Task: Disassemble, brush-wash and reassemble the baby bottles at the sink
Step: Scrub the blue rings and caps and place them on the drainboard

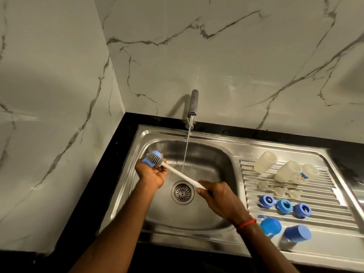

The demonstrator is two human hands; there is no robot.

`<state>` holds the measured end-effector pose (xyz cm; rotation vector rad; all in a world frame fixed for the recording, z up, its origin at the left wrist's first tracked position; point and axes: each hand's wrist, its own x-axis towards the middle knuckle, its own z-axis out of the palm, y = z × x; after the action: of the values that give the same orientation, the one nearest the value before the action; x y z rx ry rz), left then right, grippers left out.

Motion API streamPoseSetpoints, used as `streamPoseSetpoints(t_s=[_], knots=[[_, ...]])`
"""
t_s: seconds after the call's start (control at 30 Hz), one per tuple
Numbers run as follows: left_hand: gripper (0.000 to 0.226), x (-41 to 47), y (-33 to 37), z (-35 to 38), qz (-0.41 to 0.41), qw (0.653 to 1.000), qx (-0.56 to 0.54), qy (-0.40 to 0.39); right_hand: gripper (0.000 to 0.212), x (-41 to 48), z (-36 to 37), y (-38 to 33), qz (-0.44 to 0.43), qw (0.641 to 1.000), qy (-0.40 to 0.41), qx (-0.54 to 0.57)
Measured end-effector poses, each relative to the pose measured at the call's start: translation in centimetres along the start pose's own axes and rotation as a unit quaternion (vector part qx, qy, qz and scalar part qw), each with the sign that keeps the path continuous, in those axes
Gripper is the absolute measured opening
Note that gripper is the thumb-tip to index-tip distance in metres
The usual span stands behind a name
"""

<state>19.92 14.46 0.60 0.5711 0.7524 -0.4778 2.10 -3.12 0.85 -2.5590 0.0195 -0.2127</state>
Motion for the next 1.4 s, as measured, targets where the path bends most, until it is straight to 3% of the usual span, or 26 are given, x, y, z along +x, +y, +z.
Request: streamPoseSetpoints(t_s=[0.17,0.27,0.37,0.5,0.6,0.77,0.9,1.07,1.27,1.4], knots=[[0.029,-0.7,-1.3,0.4,-0.017,0.999,0.038,-0.008,0.04,1.1,-0.3,0.3,0.01,0.999,0.025,-0.041],[0.027,-0.2,-0.8,0.7,0.018,0.999,-0.001,-0.033,0.042,0.5,-0.3,-0.3,-0.013,1.0,0.017,0.013],[0.023,0.4,-0.4,0.4,0.035,0.997,-0.025,-0.062,0.039,-0.7,-0.8,0.8,0.028,0.997,0.029,0.065],[0.036,0.2,-0.8,-0.4,0.052,0.996,0.024,-0.069,0.038,-0.2,-2.3,1.0,0.043,0.997,0.009,0.06],[0.044,0.1,-1.2,-0.4,0.051,0.997,0.005,-0.056,0.042,1.5,-2.6,0.5,0.047,0.998,-0.008,0.027],[0.022,0.2,-1.2,0.1,0.105,0.994,-0.015,0.014,0.035,2.1,-2.4,-0.3,0.036,0.999,-0.027,0.026],[0.016,0.4,-0.4,0.0,0.1,0.993,-0.018,0.057,0.048,-0.7,-1.8,0.5,0.035,0.998,-0.038,0.047],[0.014,0.1,-2.3,0.4,0.086,0.994,0.011,0.06,0.027,1.2,-0.3,-0.4,0.024,0.999,0.016,0.023],[0.027,0.4,-0.8,0.4,0.109,0.993,-0.013,0.043,0.043,-0.7,-1.5,1.4,0.023,0.999,-0.003,0.037],[0.032,0.6,-1.8,0.2,0.099,0.995,0.008,0.015,0.029,-0.1,-1.2,1.8,0.016,0.999,0.024,-0.03]])
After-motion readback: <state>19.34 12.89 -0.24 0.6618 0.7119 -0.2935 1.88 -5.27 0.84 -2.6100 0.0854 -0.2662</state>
